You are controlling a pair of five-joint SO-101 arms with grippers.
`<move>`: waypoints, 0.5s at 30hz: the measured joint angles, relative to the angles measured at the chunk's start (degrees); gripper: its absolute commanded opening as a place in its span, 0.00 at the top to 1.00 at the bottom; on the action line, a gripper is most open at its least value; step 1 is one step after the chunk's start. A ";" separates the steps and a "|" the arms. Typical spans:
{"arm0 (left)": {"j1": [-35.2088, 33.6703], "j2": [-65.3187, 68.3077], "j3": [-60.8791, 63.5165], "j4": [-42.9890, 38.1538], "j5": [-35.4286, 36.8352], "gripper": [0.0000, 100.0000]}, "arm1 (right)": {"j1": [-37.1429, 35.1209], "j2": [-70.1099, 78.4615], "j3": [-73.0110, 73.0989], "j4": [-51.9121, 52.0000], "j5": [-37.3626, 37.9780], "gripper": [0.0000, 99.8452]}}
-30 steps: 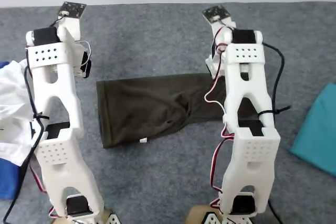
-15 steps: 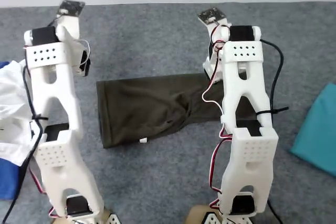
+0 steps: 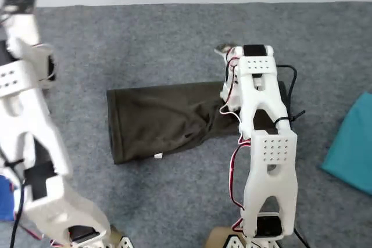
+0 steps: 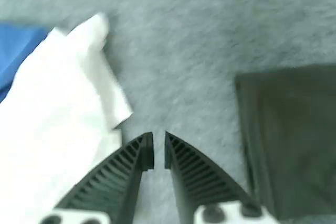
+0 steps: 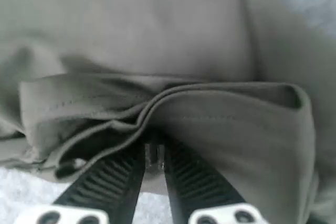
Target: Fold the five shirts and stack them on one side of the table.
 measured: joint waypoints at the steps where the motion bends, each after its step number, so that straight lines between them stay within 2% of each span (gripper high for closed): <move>1: -1.23 -1.93 2.02 0.00 -0.09 0.95 | 0.26 0.09 -0.09 1.32 -0.09 0.99; 8: -3.43 -13.63 14.07 0.09 -4.84 0.96 | 0.62 -0.09 -0.26 2.99 -0.09 0.99; 15: -7.38 -18.55 15.56 0.18 -5.10 0.96 | -2.29 -9.49 -0.26 2.99 -0.09 0.99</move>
